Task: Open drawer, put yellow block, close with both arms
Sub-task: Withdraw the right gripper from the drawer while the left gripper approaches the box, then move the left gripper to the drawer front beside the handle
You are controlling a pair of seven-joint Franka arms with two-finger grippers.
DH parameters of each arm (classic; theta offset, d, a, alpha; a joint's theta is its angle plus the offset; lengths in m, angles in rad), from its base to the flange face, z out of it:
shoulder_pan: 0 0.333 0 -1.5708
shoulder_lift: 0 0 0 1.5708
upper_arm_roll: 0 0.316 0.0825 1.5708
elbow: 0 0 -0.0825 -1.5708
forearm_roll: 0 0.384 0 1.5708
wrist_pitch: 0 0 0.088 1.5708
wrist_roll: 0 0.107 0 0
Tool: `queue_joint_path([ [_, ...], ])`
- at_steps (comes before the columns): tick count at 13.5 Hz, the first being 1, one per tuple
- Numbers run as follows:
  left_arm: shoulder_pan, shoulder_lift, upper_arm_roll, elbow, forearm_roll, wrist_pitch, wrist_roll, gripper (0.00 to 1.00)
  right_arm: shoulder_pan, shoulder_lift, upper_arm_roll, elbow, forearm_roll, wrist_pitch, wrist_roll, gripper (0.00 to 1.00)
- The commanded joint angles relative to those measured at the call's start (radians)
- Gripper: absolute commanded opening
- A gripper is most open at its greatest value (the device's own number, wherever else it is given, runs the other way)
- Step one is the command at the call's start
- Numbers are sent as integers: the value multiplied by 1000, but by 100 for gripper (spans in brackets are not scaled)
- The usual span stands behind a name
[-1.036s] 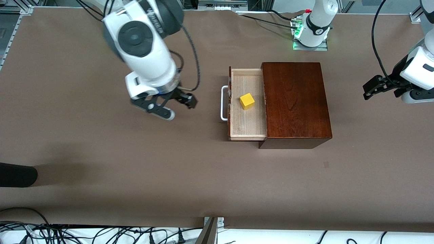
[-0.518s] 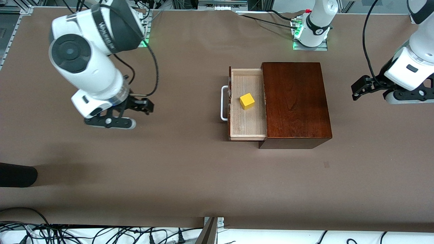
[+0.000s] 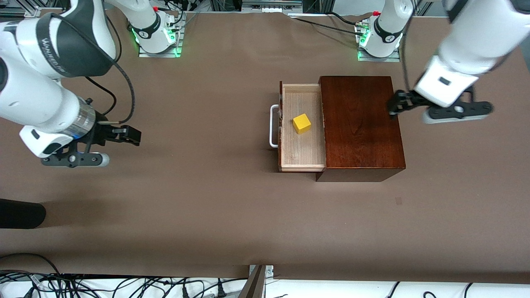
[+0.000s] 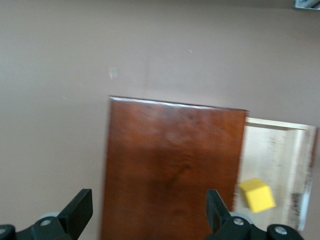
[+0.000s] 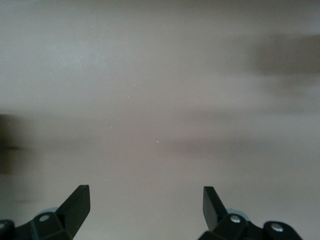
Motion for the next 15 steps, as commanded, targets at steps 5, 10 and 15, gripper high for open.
queue_joint_path([
  [5, -165, 84, -5, 58, -9, -15, -317, 100, 8, -53, -20, -30, 16, -78, -93, 100],
  [10, -48, 27, 62, 55, -11, -21, 43, 100, -143, -145, 93, -144, 3, -106, -137, 100],
  [15, -62, 13, 92, 56, -20, -38, 40, 100, -355, -410, 348, -535, -86, 118, -137, 100],
])
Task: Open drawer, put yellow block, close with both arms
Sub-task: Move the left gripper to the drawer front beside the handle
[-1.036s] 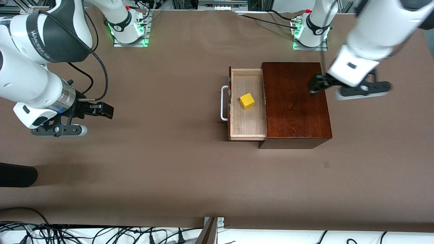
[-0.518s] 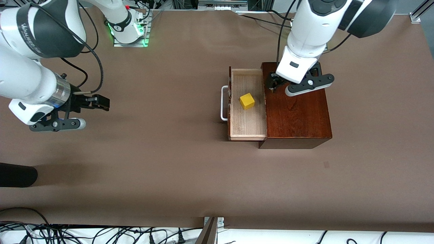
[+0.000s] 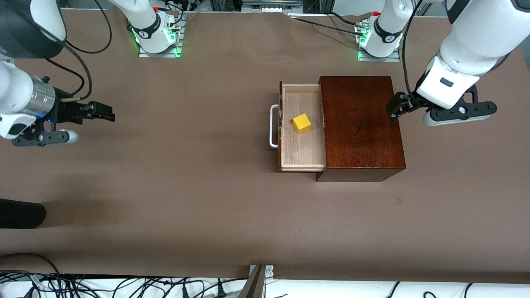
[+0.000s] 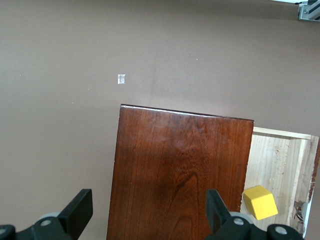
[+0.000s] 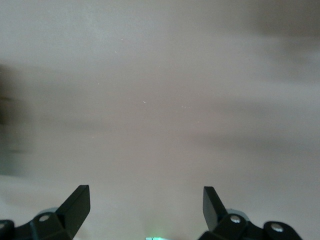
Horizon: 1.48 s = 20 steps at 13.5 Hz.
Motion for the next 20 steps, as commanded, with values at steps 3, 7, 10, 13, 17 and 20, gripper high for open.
queue_joint_path([
  [3, -132, 49, -23, 7, -19, -4, -250, 100, -49, -171, 79, -218, -33, 94, 37, 100],
  [7, -260, 173, -39, 62, -22, 45, -512, 100, -40, -181, 80, -216, -113, 83, 42, 100],
  [10, -339, 273, -40, 108, -25, 93, -711, 100, -40, -181, 76, -215, -107, 90, -9, 100],
  [13, -410, 383, -40, 172, -25, 128, -891, 100, -40, -180, 105, -203, -107, 106, 8, 100],
  [17, -484, 509, -42, 258, -26, 156, -1104, 100, -38, -172, 106, -164, -104, 108, 65, 100],
  [20, -505, 568, -77, 286, -26, 202, -1252, 100, -40, -163, 103, -132, -101, 114, 71, 100],
])
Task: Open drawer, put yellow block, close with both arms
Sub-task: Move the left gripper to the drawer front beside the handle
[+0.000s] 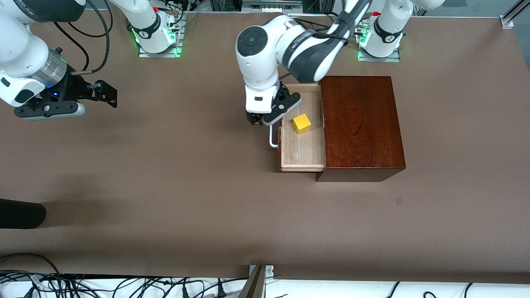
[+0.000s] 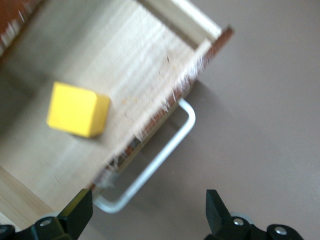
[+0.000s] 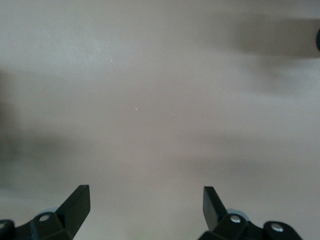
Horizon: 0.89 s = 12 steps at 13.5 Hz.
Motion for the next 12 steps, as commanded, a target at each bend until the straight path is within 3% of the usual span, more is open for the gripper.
queue_joint_path([
  [1, -10, 73, -26, 77, -25, 23, -135, 100, -18, -3, 14, 43, -3, -9, 2, 100],
  [3, -10, 87, -44, 77, -27, 29, -186, 100, -18, -8, 16, 57, -3, -15, 8, 100],
  [4, -10, 87, -52, 74, -39, 28, -190, 76, -18, -8, 11, 58, -5, -18, 3, 100],
  [5, -7, 85, -52, 69, -59, 28, -187, 44, -18, -8, 8, 60, -5, -44, 3, 100],
  [6, -6, 82, -52, 64, -70, 25, -186, 5, -18, -8, 8, 71, -9, -59, 8, 100],
  [7, -4, 84, -52, 60, -70, 25, -187, 0, -18, -7, 10, 83, -14, -68, 3, 100],
  [12, 17, 116, -45, 23, -68, 28, -196, 0, -18, 4, 13, 104, -2, -93, 3, 100],
])
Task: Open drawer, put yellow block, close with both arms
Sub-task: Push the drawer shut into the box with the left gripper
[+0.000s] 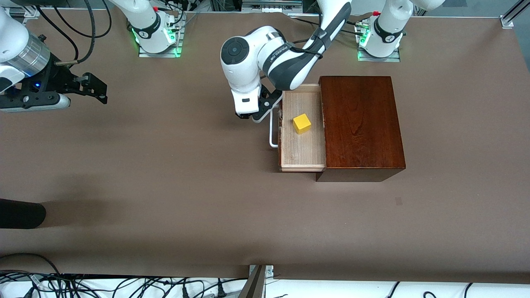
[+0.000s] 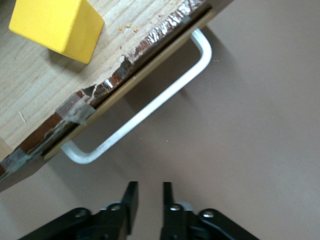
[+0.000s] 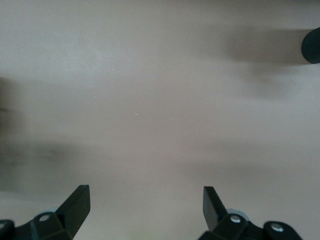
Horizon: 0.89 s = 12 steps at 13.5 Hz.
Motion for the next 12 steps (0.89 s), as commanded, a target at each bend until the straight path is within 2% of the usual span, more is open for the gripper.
queue_joint_path([
  [1, 22, 28, 5, -6, -22, -3, -10, 0, -13, 4, 14, 23, 0, -44, 1, 100],
  [7, 47, 26, 47, -19, -11, -6, 7, 0, -13, 7, 13, 23, 1, -73, -3, 100],
  [12, 53, 0, 80, -72, -8, -13, 94, 0, -13, 12, 16, 26, -13, -90, 35, 100],
])
